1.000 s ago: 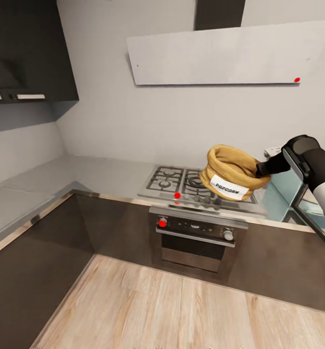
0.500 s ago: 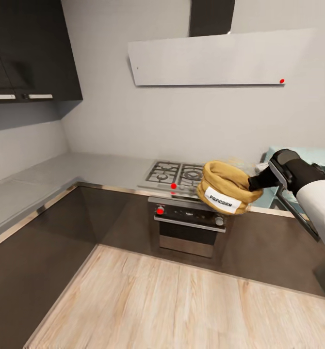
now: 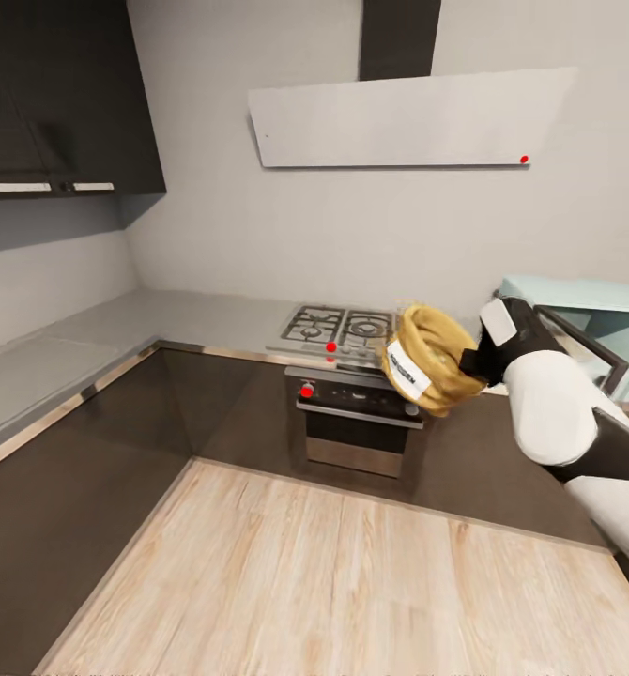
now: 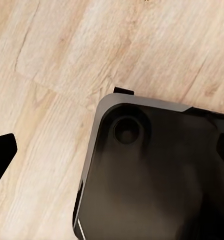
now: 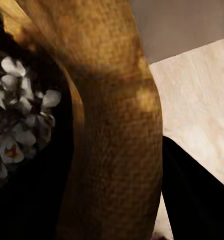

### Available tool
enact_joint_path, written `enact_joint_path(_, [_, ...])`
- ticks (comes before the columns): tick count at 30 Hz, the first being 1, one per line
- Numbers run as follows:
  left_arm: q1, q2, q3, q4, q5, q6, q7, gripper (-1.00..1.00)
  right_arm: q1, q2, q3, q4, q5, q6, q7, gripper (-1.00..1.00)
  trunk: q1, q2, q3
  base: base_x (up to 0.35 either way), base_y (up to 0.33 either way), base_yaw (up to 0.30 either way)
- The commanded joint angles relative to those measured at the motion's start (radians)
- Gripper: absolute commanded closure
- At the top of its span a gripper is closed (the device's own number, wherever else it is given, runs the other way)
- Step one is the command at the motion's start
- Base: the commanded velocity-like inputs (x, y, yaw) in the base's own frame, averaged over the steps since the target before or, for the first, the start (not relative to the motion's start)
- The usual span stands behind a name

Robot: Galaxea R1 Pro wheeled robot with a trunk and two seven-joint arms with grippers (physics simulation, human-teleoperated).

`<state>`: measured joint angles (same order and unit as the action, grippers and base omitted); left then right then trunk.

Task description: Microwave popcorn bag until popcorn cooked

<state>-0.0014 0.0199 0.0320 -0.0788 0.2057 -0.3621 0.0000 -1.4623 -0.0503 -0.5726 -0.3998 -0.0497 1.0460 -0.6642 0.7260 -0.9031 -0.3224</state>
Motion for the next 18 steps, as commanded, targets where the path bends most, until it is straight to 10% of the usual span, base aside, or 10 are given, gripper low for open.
enact_joint_path(1, [0.0, 0.0, 0.004, -0.001, 0.001, -0.006, 0.001, -1.0, -0.001, 0.004, -0.051, -0.001, -0.011, 0.001, -0.062, 1.0, 0.0, -0.001, -0.001, -0.024, 0.0, 0.0])
enact_joint_path(4, [0.0, -0.005, 0.006, 0.001, 0.003, -0.087, 0.002, -1.0, -0.001, 0.046, -0.125, 0.004, -0.016, 0.001, -0.342, 1.0, 0.0, -0.001, -0.001, -0.004, 0.0, 0.0])
enact_joint_path(9, [0.0, -0.006, 0.006, 0.001, 0.003, -0.092, 0.002, -1.0, -0.001, 0.114, -0.123, 0.032, -0.008, 0.001, -0.407, 1.0, 0.0, -0.001, -0.001, 0.0, 0.0, 0.0])
enact_joint_path(18, [0.0, -0.007, 0.006, 0.001, 0.003, -0.092, 0.002, -1.0, -0.001, 0.119, -0.118, 0.091, 0.013, -0.12, -0.548, 1.0, 0.0, -0.001, -0.001, -0.068, -0.054, 0.0])
